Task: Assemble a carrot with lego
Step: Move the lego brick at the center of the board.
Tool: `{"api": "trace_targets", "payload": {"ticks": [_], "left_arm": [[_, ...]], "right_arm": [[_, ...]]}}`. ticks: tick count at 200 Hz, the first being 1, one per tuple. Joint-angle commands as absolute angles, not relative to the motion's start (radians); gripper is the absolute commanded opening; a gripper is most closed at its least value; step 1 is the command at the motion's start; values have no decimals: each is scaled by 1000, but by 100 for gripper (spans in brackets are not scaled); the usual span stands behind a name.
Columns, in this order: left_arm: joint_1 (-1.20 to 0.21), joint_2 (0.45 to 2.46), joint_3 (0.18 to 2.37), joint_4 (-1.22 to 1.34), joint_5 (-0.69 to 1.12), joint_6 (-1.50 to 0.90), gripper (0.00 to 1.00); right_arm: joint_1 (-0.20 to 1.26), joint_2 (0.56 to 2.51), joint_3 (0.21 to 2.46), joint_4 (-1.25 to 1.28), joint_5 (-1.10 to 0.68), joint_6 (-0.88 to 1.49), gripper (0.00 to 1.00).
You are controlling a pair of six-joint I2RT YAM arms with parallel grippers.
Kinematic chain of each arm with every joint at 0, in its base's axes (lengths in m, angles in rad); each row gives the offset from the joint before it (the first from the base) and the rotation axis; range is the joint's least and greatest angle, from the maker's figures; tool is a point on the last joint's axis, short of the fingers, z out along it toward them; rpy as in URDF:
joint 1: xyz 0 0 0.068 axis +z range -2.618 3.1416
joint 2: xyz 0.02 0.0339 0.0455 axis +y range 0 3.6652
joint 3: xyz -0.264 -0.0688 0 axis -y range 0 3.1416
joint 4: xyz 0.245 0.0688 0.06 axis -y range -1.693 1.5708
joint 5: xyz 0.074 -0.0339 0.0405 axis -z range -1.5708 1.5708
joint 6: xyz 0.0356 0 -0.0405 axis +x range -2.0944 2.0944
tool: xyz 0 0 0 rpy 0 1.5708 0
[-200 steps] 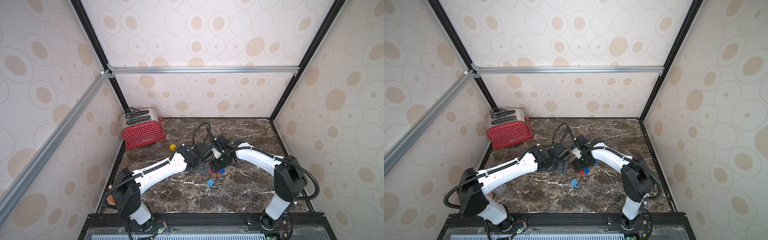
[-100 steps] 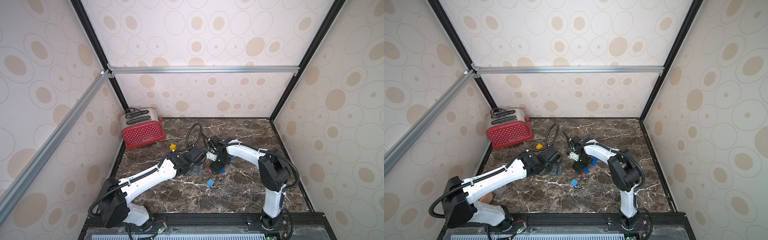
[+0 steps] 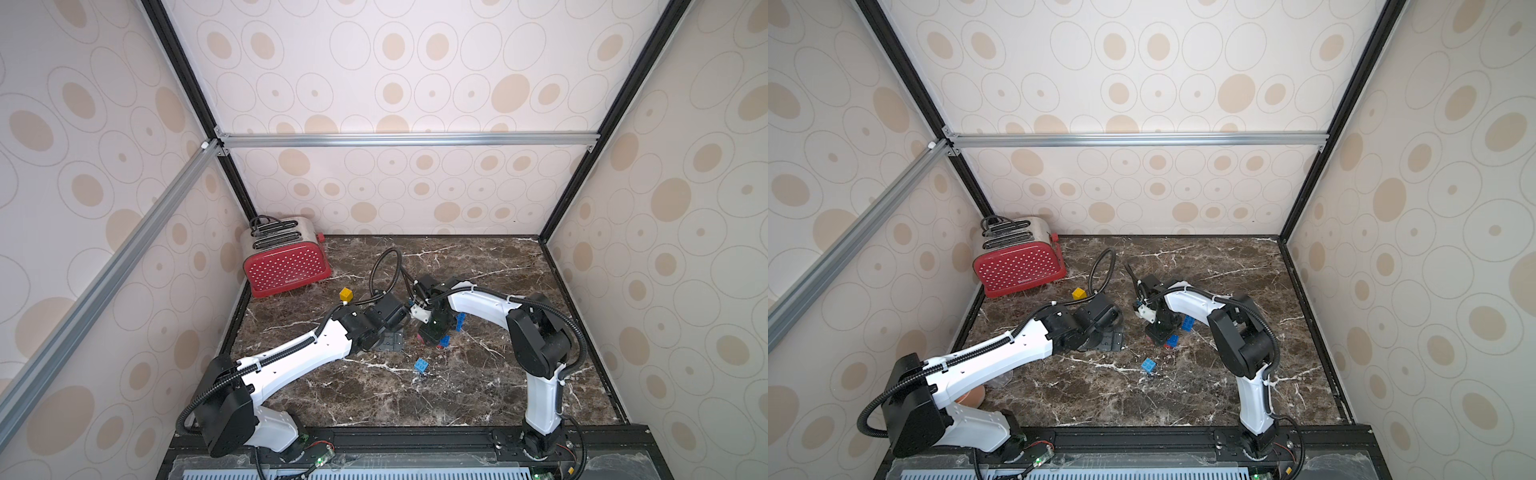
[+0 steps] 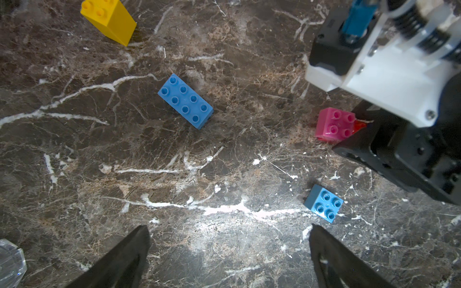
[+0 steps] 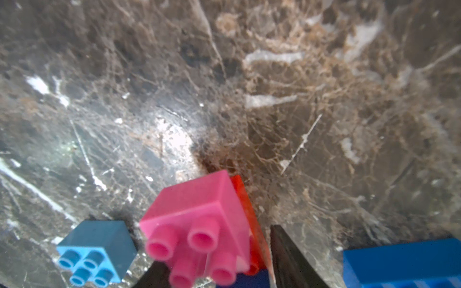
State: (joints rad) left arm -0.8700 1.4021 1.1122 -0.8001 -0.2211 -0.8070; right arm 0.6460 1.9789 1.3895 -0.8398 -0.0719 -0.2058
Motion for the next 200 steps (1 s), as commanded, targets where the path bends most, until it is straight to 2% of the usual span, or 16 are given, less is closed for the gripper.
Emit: {"api": "trace_targets", "payload": {"ticks": [1,47,89,200], "left_arm": [[-861,1373,1111,-811,-256,-815,99],[-860,1364,1106,-809,-259,-820,99],[-860,1367,1106,-806,-255,-817,99],[-859,1387,1101,-782,-241,-771,99]], "right_arm": [[648,1978,1364,-830,-55,-196,52],[648,1906,1278,-765,-25,-118,38],[648,1866,1211,-762,-5,-2,33],[643,1636,845,-765,58,483,34]]}}
